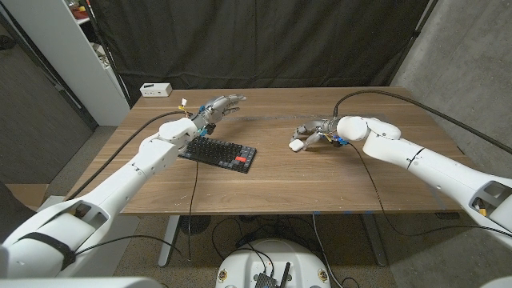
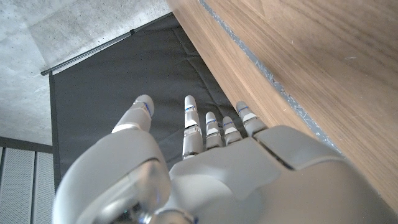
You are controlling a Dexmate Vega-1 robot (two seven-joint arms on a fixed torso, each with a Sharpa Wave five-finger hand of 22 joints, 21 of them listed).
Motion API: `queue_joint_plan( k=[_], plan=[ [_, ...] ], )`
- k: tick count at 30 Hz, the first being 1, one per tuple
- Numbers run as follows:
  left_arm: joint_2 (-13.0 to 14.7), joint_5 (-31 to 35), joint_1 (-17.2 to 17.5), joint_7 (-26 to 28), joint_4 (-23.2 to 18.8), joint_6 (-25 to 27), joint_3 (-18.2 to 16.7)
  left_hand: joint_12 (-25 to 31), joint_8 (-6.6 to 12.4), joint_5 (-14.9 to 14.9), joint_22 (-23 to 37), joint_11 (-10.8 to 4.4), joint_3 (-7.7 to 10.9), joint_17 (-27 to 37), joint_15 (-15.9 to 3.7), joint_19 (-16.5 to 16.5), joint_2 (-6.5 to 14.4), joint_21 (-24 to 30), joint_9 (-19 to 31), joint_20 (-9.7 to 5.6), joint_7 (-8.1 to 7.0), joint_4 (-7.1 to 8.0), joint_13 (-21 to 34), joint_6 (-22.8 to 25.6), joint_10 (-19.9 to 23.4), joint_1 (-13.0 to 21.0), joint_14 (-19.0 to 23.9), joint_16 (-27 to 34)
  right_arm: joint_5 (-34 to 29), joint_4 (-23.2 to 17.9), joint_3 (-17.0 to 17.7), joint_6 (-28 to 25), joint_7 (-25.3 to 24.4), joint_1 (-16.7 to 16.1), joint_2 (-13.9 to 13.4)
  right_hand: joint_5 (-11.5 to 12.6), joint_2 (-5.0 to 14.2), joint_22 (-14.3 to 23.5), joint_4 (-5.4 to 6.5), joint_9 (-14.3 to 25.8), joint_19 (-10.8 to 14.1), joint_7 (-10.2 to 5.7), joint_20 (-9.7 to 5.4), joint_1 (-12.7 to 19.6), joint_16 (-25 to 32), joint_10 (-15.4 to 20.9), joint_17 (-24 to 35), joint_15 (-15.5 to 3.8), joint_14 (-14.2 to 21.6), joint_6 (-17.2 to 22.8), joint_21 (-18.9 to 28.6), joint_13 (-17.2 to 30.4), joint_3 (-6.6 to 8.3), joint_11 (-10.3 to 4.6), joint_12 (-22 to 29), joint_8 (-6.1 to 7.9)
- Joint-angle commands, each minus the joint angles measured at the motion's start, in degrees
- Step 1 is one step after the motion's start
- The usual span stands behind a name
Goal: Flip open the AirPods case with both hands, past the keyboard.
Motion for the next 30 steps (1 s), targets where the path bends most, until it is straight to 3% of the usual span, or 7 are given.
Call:
queue_joint_plan(
  k=[1, 15, 20, 30],
  plan=[
    [1.1, 0.7, -2.7, -1.0, -2.4, 7.4, 1.9, -0.1, 0.63, -0.2, 0.2, 0.43, -0.60, 0.3, 0.29, -0.8, -0.9, -0.1, 0.2, 0.11, 1.25, -0.01, 0.1, 1.3, -1.0, -0.4, -1.4, -0.1, -1.6, -2.5, 1.2, -0.8, -1.7, 1.1, -0.3, -0.2, 0.04, 0.1, 0.05, 0.4, 0.4, 4.72, 0.41, -0.3, 0.3, 0.2, 0.1, -7.18, 0.2, 4.9, 0.4, 0.2, -0.24, 0.16, 0.2, 0.06],
    [1.5, 1.8, -7.1, -3.8, -4.5, 15.3, 4.9, -0.2, 1.70, -0.1, 0.1, 2.44, -1.32, 0.3, 1.68, -2.2, -1.5, 0.0, 0.4, 0.04, 4.22, -0.31, -0.5, 4.9, -2.3, -0.4, -3.9, -0.1, -7.5, -3.6, 0.0, -0.5, -2.3, 4.7, 1.6, -0.3, 0.02, 0.1, 0.00, 0.8, 0.8, 4.72, 0.74, -0.5, 0.3, 0.5, 0.1, -6.95, 0.5, 4.5, 0.3, 0.3, -0.54, 0.64, 0.1, -0.16],
    [0.8, 1.8, -8.2, -4.7, -3.9, 16.6, 5.8, -0.2, 1.90, 0.0, 0.1, 2.88, -1.49, 0.3, 1.97, -2.3, -1.7, 0.0, 0.5, 0.11, 5.31, -0.44, -0.7, 5.7, -2.7, -0.3, -4.2, 0.1, -9.3, -4.1, -0.3, -1.0, -2.7, 5.2, 2.4, -0.2, 0.01, 0.1, -0.02, 0.9, 0.9, 4.72, 0.73, -0.5, 0.3, 0.7, 0.1, -6.83, 0.8, 4.4, 0.3, 0.3, -0.64, 1.00, 0.1, -0.25],
    [-1.1, 2.4, -10.5, -7.4, -0.6, 16.7, 7.7, -0.1, 2.32, 0.1, 0.1, 3.38, -1.54, 0.2, 2.35, -2.5, -2.0, 0.1, 0.5, 0.18, 5.87, -0.84, -1.0, 6.9, -2.7, 0.3, -4.5, 0.2, -11.3, -3.7, -1.1, 0.1, -3.4, 6.3, 4.5, -0.2, -0.04, 0.1, -0.09, 1.1, 1.4, 4.72, 0.82, -0.6, 0.3, 0.9, 0.1, -6.68, 1.1, 4.3, 0.3, 0.4, -0.84, 1.54, 0.1, -0.37]
  ],
)
